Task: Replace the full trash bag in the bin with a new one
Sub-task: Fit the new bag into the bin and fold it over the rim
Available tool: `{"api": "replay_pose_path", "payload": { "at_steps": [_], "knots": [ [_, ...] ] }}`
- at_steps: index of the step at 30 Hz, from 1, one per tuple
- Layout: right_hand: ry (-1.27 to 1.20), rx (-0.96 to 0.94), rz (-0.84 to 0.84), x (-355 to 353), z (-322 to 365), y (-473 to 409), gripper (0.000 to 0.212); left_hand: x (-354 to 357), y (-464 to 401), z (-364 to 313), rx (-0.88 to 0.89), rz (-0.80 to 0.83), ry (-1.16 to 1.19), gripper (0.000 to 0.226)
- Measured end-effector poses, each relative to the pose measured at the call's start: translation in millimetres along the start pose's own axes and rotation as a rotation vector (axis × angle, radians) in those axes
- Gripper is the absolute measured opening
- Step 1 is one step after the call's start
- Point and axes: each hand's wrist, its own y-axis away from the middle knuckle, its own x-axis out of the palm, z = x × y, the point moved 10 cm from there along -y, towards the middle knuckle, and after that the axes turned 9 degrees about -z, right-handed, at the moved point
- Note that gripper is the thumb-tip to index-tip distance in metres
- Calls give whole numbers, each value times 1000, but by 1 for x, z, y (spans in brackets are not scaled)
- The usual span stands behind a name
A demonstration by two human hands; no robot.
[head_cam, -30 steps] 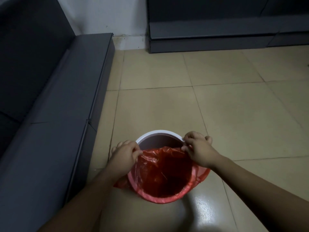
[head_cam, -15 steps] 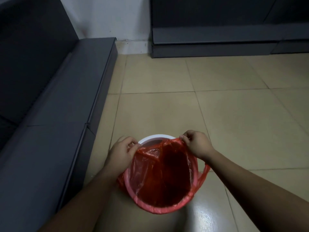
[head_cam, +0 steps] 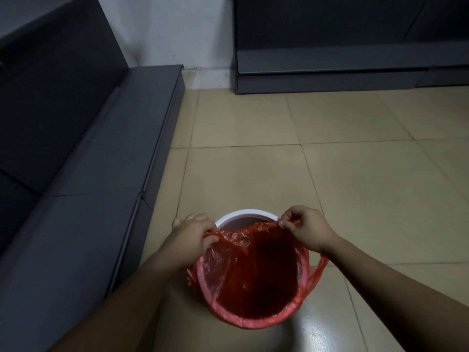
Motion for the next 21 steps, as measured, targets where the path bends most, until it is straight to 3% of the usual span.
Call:
{"api": "replay_pose_path", "payload": {
  "at_steps": [4,7,15,21],
  "knots": [
    [-72,29,-35,0,-2,-8,12,-4,-6,28,-247,-113,405,7],
    [-69,39,-61,-1,-5,-17,13,4,-10,38,-370,-145,581,11],
    [-70,85,-65,14,-15,-38,17,32,-24,60,-535,-195,672,15],
    [-22,117,11,28,-28,-43,18,57,-22,75,-609,-93,677,13]
  ]
}}
